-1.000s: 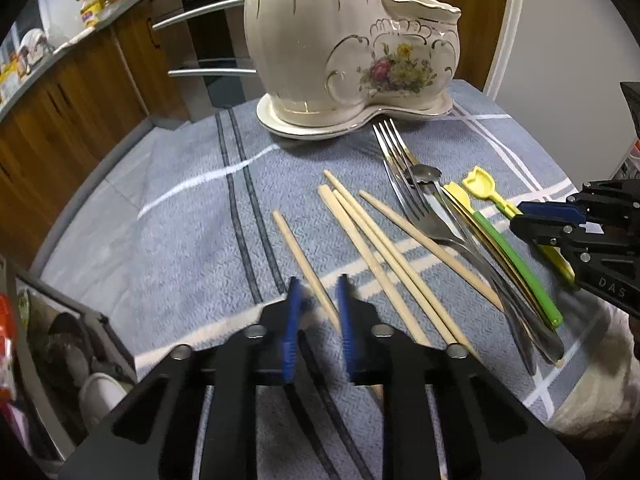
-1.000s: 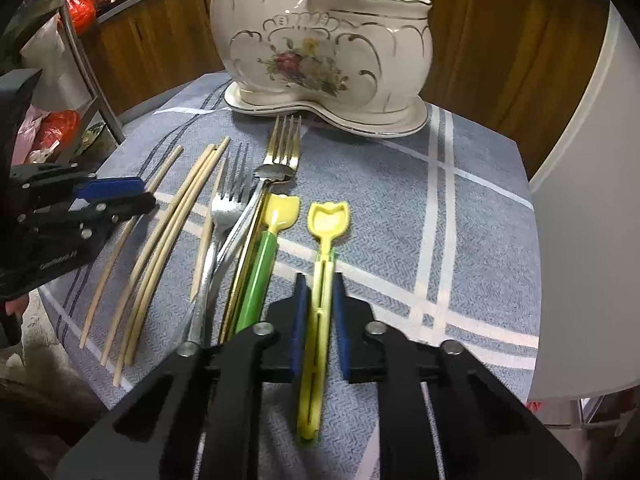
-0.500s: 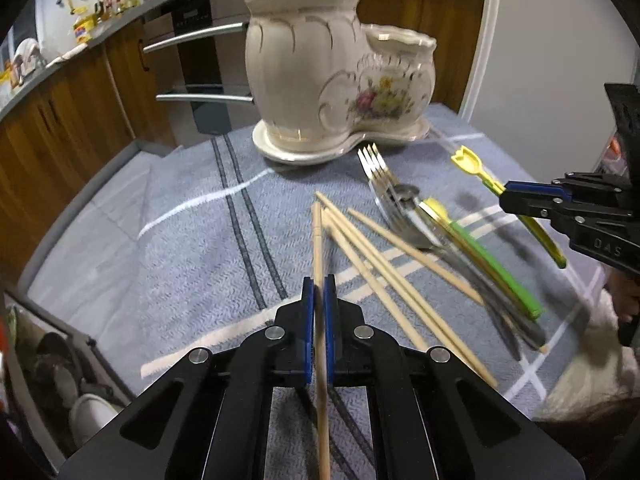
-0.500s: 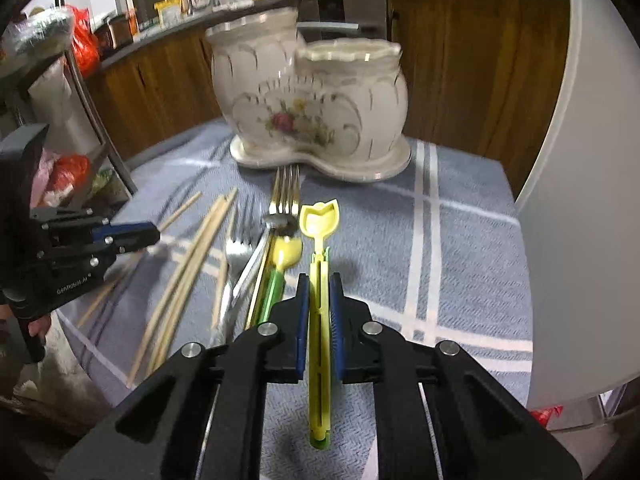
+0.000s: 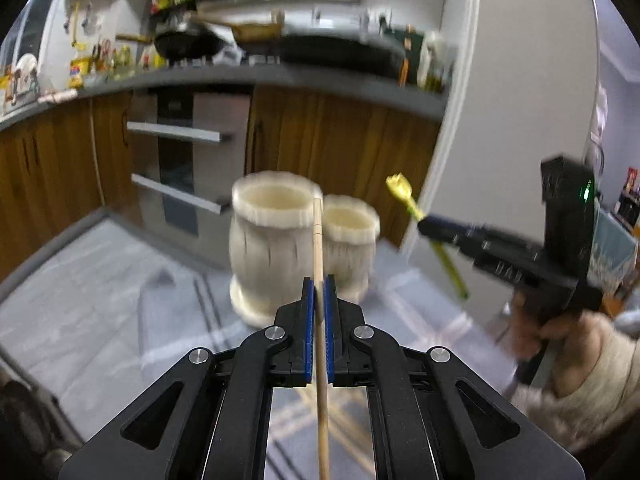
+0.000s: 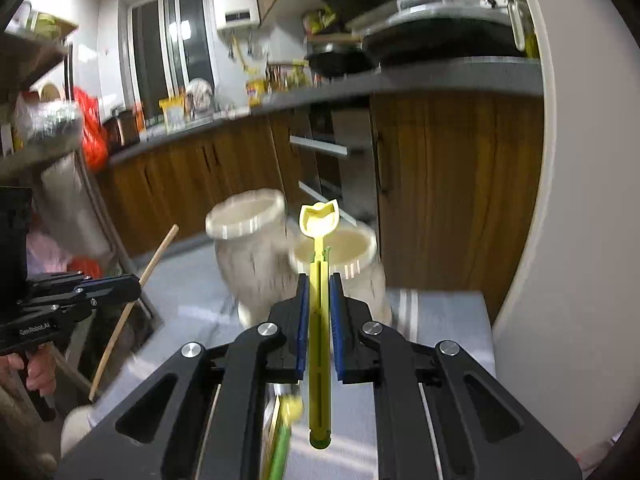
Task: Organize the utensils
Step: 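Lower the chopstick into the tall cup while the right tool lowers the spoon into the short cup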
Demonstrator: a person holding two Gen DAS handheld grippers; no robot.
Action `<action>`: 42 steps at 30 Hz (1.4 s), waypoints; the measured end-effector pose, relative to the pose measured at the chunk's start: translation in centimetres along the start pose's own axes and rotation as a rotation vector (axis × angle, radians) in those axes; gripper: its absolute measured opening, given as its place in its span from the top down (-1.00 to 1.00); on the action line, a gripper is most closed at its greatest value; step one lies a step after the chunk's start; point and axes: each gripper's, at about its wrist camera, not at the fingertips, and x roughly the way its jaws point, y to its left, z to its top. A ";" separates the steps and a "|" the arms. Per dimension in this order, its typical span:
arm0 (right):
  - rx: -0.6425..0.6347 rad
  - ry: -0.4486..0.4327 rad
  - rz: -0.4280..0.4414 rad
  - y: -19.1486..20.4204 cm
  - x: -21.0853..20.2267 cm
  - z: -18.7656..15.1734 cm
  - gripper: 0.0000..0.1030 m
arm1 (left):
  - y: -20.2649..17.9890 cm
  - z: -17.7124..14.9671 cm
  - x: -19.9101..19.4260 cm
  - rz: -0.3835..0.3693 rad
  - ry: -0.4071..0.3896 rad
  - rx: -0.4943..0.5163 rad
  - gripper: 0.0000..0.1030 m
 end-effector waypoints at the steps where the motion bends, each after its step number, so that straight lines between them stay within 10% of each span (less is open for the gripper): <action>1: 0.006 -0.016 0.005 -0.1 0.3 0.6 0.81 | 0.0 1.2 0.1 0.001 -0.033 0.004 0.90; 19: 0.254 -0.183 0.042 -4.3 7.7 4.4 0.81 | 2.8 12.7 9.0 0.128 -0.325 -0.071 0.90; 42: 0.111 -0.113 -0.073 -2.1 6.8 -0.6 0.80 | 2.0 3.9 8.1 0.217 -0.210 0.024 0.89</action>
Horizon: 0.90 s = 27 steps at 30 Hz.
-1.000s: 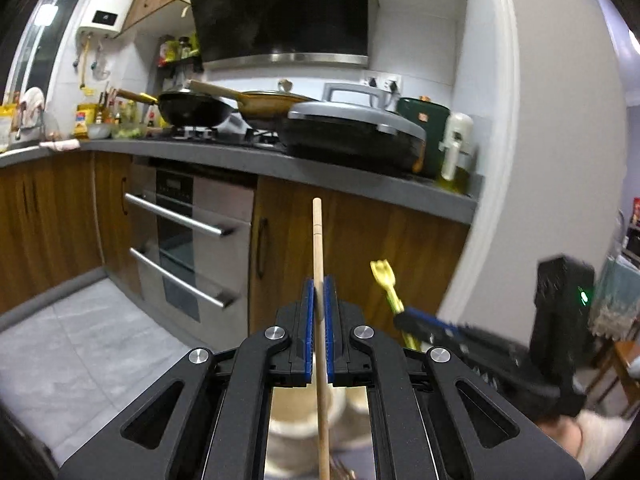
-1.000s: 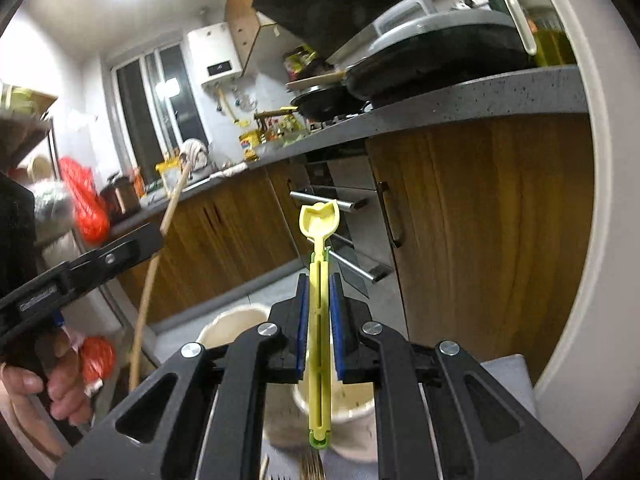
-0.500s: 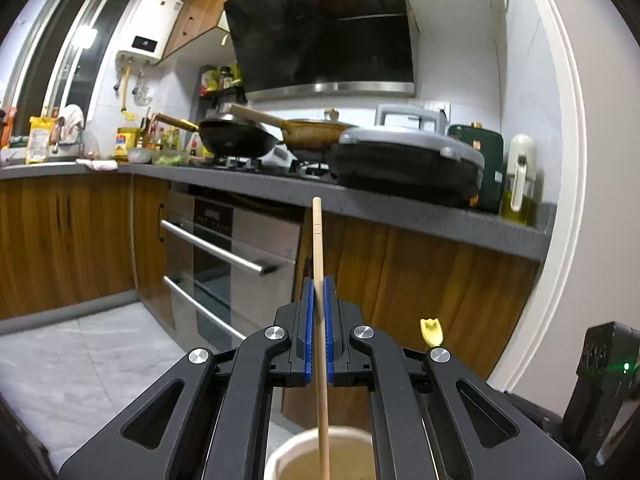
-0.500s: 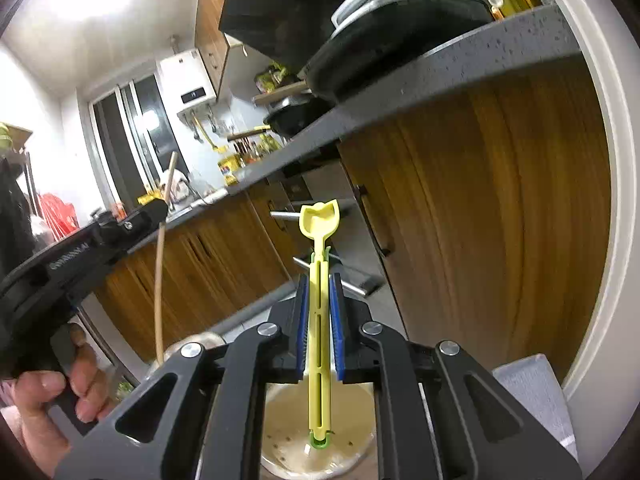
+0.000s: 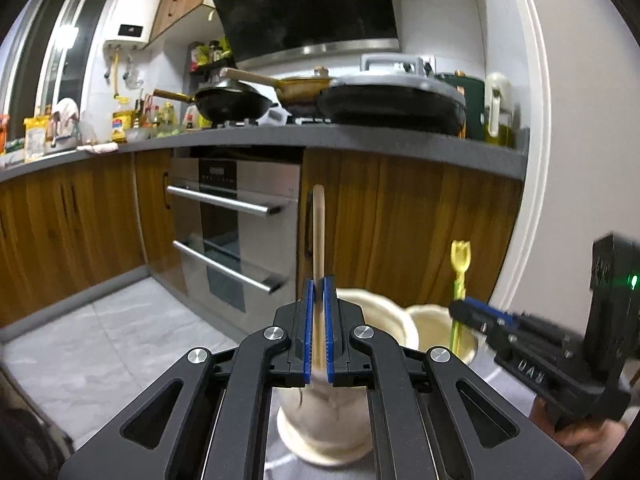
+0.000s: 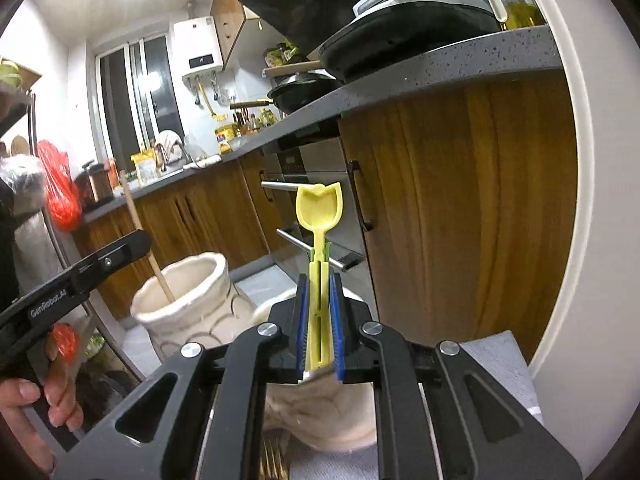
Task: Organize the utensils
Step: 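Lower the chopstick into the tall cup while the right tool lowers the spoon into the short cup, then open both tools to release the chopstick and the yellow spoon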
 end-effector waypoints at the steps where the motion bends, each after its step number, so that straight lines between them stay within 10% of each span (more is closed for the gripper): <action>1: 0.000 0.000 -0.001 0.0 0.0 -0.1 0.80 | -0.2 -0.4 0.0 0.009 0.012 0.010 0.89; 6: -0.005 0.014 -0.026 0.2 0.1 -0.1 0.78 | -0.1 -1.3 0.4 0.008 0.047 -0.005 0.85; 10: 0.014 -0.003 -0.034 -0.1 -0.4 0.1 0.18 | 0.1 -1.4 -0.6 0.019 0.037 -0.012 0.23; 17: 0.003 -0.020 -0.030 -0.3 -3.2 -0.3 -0.27 | 0.8 -1.6 -3.7 0.059 -0.012 -0.042 -0.76; 27: -0.006 -0.004 -0.043 -1.0 -7.5 -1.8 -0.91 | 1.1 -3.2 -7.4 0.126 0.006 -0.018 -0.90</action>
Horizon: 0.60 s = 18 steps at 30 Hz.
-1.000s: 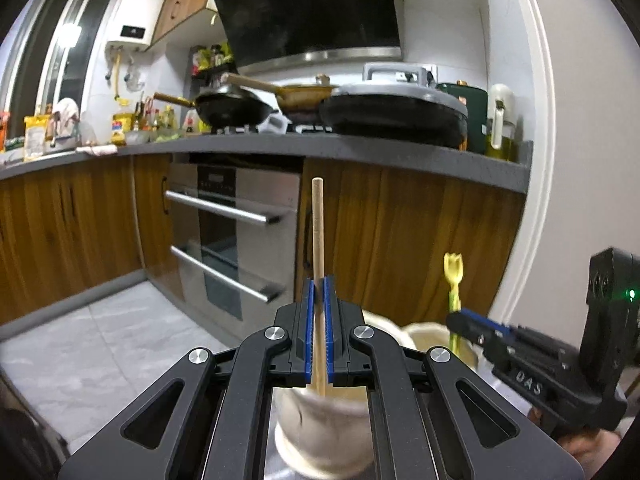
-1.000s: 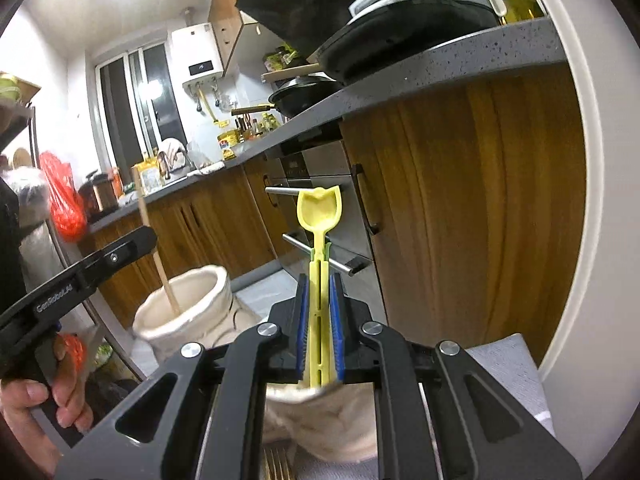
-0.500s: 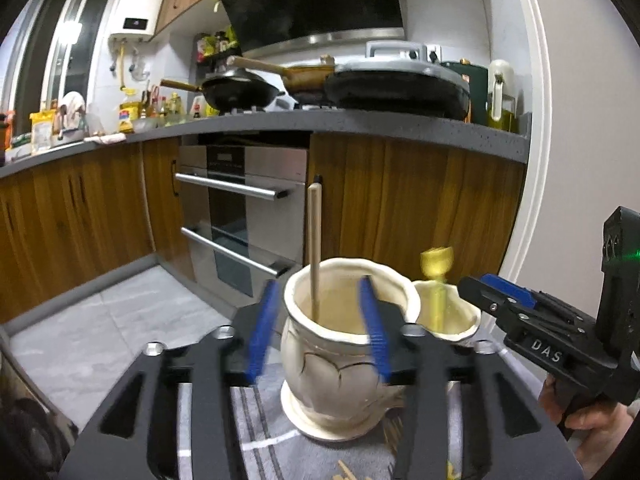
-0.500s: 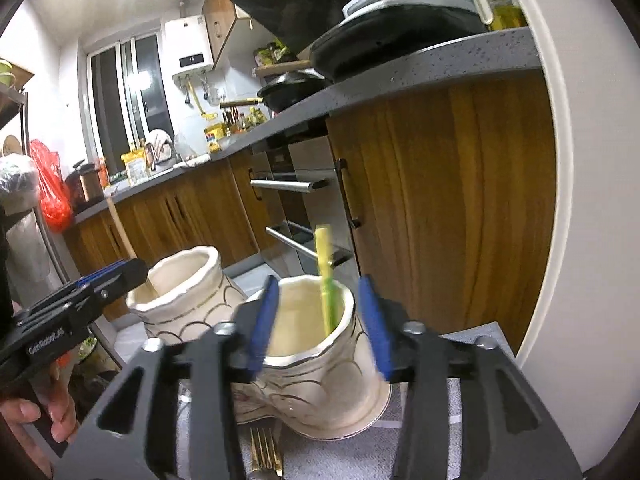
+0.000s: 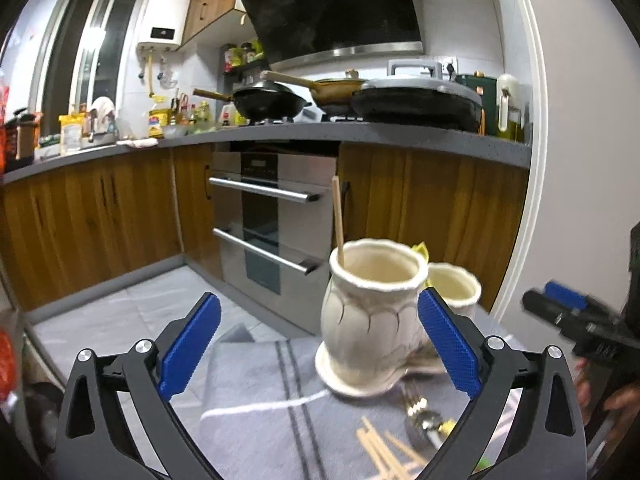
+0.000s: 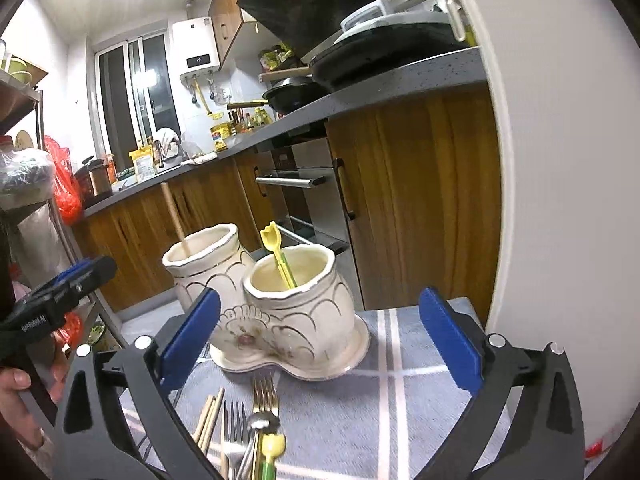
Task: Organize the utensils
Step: 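Open both tools to release the chopstick and the yellow spoon, then grasp another chopstick with the left tool while the right tool grasps the green-handled spoon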
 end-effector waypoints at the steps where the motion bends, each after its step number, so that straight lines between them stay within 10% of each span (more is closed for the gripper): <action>1: -0.006 0.002 -0.012 0.0 -0.3 -0.1 -0.91 | -0.1 -0.4 -0.4 0.012 0.004 0.013 -0.90; 18: -0.130 0.220 -0.040 1.1 -2.1 -4.1 -0.91 | -1.5 -7.0 -0.7 -0.057 0.292 0.049 -0.90</action>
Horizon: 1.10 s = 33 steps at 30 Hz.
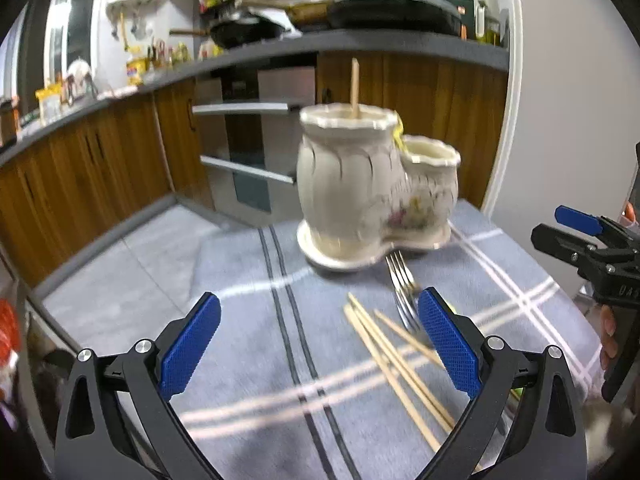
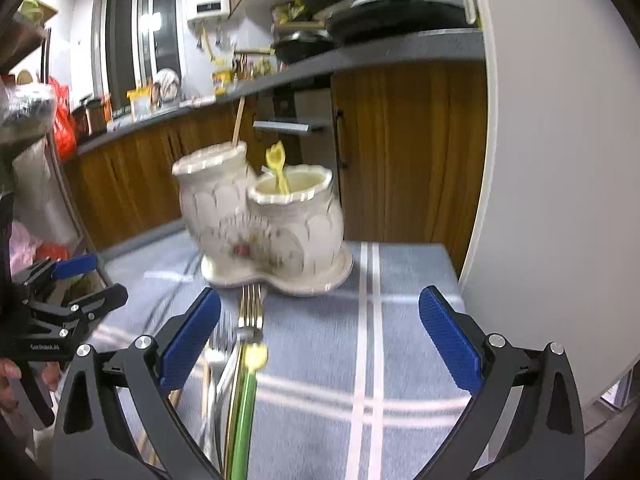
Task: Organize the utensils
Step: 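Grasp another chopstick with the left tool while the right tool grasps the green-handled spoon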
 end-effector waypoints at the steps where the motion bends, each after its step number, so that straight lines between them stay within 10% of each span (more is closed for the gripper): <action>1: -0.003 0.019 0.002 0.1 0.2 -0.4 -0.91 | -0.1 -0.4 0.3 -0.012 0.027 -0.006 -0.90; 22: -0.060 0.231 0.003 0.7 2.7 -4.7 -0.90 | -2.3 -4.6 3.1 0.019 0.284 0.041 -0.83; 33: -0.064 0.244 0.013 0.9 2.8 -5.2 -0.90 | -2.1 -4.2 3.6 0.009 0.309 0.046 -0.20</action>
